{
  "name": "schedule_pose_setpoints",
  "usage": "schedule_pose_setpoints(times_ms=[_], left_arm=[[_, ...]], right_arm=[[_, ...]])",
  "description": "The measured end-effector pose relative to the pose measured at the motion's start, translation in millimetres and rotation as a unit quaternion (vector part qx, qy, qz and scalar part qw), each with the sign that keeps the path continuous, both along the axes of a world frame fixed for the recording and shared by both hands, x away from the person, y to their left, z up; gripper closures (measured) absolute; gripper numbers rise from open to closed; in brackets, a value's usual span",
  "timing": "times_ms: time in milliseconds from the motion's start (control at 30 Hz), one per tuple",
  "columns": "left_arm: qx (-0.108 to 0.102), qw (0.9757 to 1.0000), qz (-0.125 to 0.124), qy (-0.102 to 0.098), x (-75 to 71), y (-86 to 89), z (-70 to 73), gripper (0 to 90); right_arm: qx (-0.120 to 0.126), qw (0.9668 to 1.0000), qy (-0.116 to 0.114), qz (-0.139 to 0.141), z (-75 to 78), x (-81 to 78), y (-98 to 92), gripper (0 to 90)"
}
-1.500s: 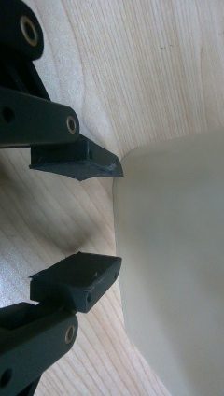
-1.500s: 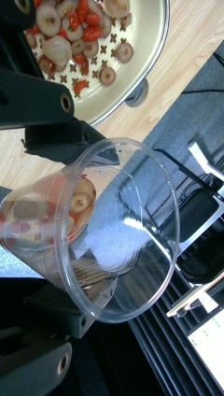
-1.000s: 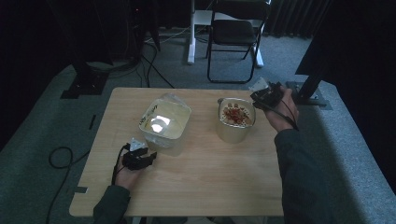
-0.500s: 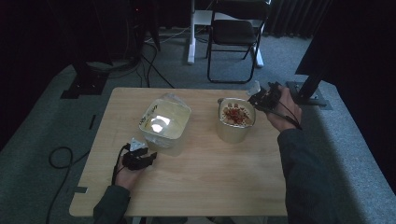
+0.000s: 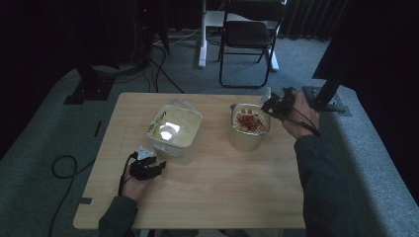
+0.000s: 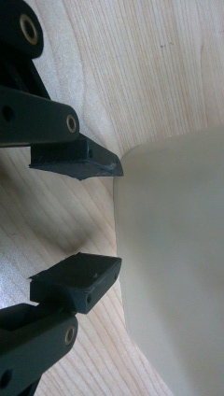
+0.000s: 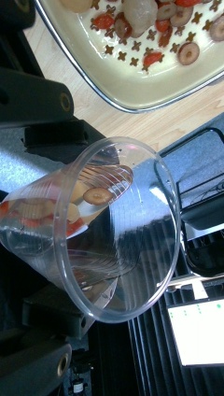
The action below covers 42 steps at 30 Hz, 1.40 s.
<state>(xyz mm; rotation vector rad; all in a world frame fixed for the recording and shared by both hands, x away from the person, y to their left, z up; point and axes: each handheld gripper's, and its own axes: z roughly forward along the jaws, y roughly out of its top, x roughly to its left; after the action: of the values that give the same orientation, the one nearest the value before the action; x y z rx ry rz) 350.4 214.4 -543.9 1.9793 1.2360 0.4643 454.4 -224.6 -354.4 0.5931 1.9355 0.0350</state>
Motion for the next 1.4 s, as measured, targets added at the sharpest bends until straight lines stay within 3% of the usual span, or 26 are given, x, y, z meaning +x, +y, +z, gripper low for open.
schedule_pose_setpoints(times_ms=[400, 700, 900, 1100, 1167, 1267, 1400], left_arm=[[0.000, 1.0000, 0.000, 0.000, -0.1, 0.0, 0.0, 50.4], [0.000, 1.0000, 0.000, 0.000, -0.1, -0.1, 0.0, 50.3], [-0.001, 1.0000, 0.000, 0.000, -0.2, 0.0, -0.1, 50.4], [-0.001, 1.0000, 0.000, 0.000, -0.2, -0.1, 0.0, 50.3], [0.000, 1.0000, 0.000, 0.000, -0.3, -0.1, 0.0, 50.3], [-0.001, 1.0000, 0.000, 0.000, -0.3, 0.0, -0.1, 50.3], [-0.001, 1.0000, 0.000, 0.000, -0.3, 0.0, -0.1, 50.3]], right_arm=[[-0.020, 0.9998, 0.007, 0.000, -2.8, 1.5, 1.5, 37.2], [-0.080, 0.9967, 0.012, 0.004, -5.2, 2.7, 7.9, 37.2], [-0.152, 0.9882, 0.012, 0.010, -8.5, 3.0, 16.3, 37.3], [-0.237, 0.9715, 0.007, 0.017, -11.8, 0.8, 26.2, 37.5], [-0.248, 0.9686, 0.003, 0.016, -12.2, 0.8, 27.7, 37.5], [-0.275, 0.9613, 0.000, 0.018, -13.8, 0.5, 29.3, 37.6], [-0.287, 0.9576, -0.001, 0.020, -14.0, 0.1, 31.0, 37.6]])
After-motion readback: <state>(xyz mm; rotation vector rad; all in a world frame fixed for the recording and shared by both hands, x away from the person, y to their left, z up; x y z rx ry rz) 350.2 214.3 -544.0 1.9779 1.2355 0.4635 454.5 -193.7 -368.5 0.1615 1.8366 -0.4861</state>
